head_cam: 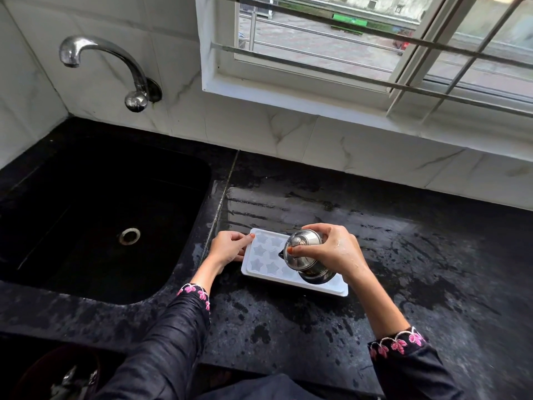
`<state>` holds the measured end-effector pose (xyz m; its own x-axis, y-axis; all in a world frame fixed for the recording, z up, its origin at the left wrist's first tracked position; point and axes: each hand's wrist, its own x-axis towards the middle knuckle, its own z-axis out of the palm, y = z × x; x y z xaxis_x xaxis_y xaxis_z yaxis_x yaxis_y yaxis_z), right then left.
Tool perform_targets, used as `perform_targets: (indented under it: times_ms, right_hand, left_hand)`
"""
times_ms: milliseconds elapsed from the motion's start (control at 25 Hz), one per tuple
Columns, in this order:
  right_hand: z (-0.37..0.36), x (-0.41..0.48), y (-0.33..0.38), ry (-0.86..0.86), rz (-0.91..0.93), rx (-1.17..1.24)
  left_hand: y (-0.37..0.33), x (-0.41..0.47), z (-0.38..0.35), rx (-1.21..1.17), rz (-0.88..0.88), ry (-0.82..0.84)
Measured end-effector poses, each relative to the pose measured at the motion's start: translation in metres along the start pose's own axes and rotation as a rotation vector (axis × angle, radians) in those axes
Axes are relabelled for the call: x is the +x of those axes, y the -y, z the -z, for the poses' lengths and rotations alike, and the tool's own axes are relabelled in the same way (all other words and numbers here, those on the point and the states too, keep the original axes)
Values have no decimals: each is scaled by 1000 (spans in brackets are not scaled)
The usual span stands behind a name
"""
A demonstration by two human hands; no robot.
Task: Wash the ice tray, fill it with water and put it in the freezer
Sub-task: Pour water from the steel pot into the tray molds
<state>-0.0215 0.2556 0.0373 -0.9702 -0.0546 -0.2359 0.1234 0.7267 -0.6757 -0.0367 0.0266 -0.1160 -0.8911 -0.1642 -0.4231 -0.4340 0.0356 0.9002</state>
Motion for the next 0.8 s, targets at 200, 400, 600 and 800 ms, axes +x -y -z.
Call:
perform_targets:
  times_ms: [200, 400, 600, 800]
  right_hand:
    - [-3, 2, 7, 9, 14, -3]
    - [-14, 3, 13, 32, 6, 15]
    - [-25, 2, 20, 47, 33, -38]
    - [-27, 1, 22, 52, 29, -71]
  left_hand:
    - [-1, 0, -1, 4, -3, 2]
    - [-3, -2, -2, 2, -8, -12]
    - [-4, -3, -3, -8, -5, -6]
    - [-2, -2, -3, -18, 1, -11]
